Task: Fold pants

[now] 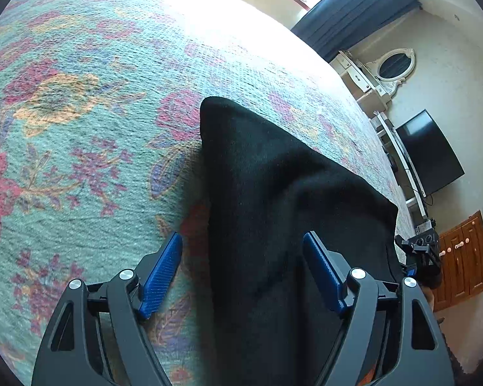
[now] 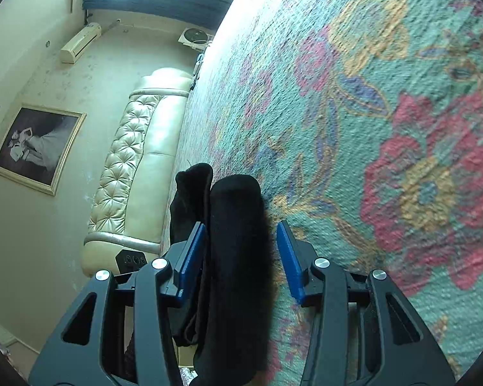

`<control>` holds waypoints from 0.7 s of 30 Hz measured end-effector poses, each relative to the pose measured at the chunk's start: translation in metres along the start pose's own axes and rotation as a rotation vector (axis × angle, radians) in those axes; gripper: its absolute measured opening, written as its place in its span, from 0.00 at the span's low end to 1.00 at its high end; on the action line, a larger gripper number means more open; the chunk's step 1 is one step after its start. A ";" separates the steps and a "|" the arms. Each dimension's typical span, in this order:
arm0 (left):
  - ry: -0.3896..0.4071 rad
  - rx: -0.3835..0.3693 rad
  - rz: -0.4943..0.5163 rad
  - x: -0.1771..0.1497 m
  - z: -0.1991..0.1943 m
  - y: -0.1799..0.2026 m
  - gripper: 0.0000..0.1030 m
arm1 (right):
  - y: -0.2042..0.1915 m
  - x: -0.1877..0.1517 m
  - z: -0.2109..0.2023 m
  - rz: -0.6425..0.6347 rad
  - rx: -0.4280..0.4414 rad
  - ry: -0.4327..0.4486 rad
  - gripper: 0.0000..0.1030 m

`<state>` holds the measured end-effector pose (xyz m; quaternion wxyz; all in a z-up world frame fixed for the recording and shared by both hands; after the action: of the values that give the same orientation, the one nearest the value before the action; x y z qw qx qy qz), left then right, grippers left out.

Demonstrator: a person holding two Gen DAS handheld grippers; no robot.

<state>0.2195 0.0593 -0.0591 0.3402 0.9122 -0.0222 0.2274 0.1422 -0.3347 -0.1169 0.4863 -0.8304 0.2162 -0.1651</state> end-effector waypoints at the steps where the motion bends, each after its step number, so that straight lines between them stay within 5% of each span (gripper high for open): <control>1: 0.003 0.014 -0.009 -0.005 -0.004 0.000 0.75 | 0.002 -0.004 -0.005 0.008 -0.010 0.005 0.44; 7: 0.018 0.164 -0.042 -0.042 -0.033 0.011 0.78 | -0.003 -0.035 -0.028 -0.022 -0.149 0.028 0.52; 12: 0.057 0.296 -0.038 -0.071 -0.064 0.028 0.80 | -0.037 -0.072 -0.032 -0.136 -0.327 0.036 0.86; 21: 0.147 0.470 0.105 -0.113 -0.110 0.066 0.80 | -0.076 -0.127 -0.026 -0.280 -0.603 0.068 0.88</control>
<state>0.0611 0.0655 0.0054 0.1072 0.9449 0.0086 0.3092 0.0361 -0.2548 -0.0462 0.1835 -0.9526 0.1551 -0.1868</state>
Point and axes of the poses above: each gripper's, at about its wrist camera, not at the fingertips, and z roughly the way its jaws point, y to its right, x to its top, the point moved 1 cm from there along z, roughly the way its jaws point, and after that the axes turned 7 degrees about -x, right-handed, at the moved point
